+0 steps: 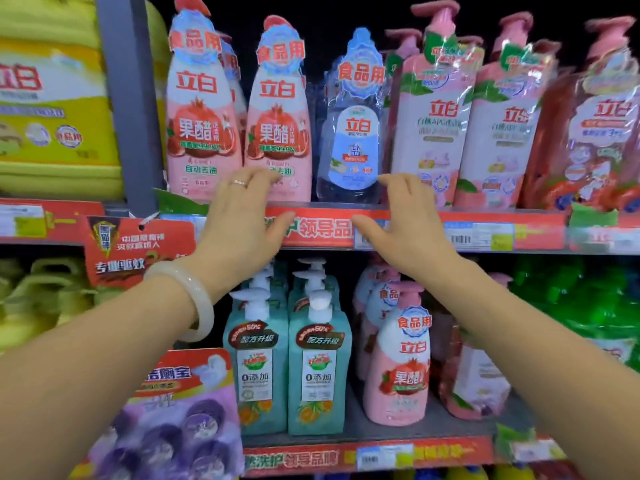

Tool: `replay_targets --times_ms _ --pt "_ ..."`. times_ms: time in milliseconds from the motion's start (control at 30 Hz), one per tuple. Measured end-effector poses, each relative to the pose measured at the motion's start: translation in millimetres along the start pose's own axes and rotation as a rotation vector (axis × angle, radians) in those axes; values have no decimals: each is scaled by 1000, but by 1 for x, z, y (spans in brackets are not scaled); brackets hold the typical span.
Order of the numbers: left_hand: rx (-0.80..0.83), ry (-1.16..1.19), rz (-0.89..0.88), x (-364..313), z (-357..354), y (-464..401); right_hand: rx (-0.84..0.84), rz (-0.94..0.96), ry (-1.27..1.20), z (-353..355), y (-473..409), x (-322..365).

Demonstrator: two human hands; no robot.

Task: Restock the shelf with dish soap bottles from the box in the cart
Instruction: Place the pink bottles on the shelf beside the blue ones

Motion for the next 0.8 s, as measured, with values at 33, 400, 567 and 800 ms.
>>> replay_targets --times_ms 33,400,567,800 --pt "27 -5 -5 -2 0 3 22 5 0 0 3 0" --pt "135 48 -176 -46 -14 18 -50 -91 -93 20 2 -12" --pt "186 78 -178 -70 -21 12 -27 -301 -44 56 -15 -63" --pt "239 74 -76 -102 -50 -4 44 -346 -216 57 -18 -89"
Point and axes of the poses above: each hand's wrist, its own y-axis away from the middle knuckle, its own z-axis out of the back of the hand, x = y × z, the point moved 4 cm from there along -y, towards the middle knuckle, and after that the axes turned 10 degrees about -x, right-handed, at the moved point
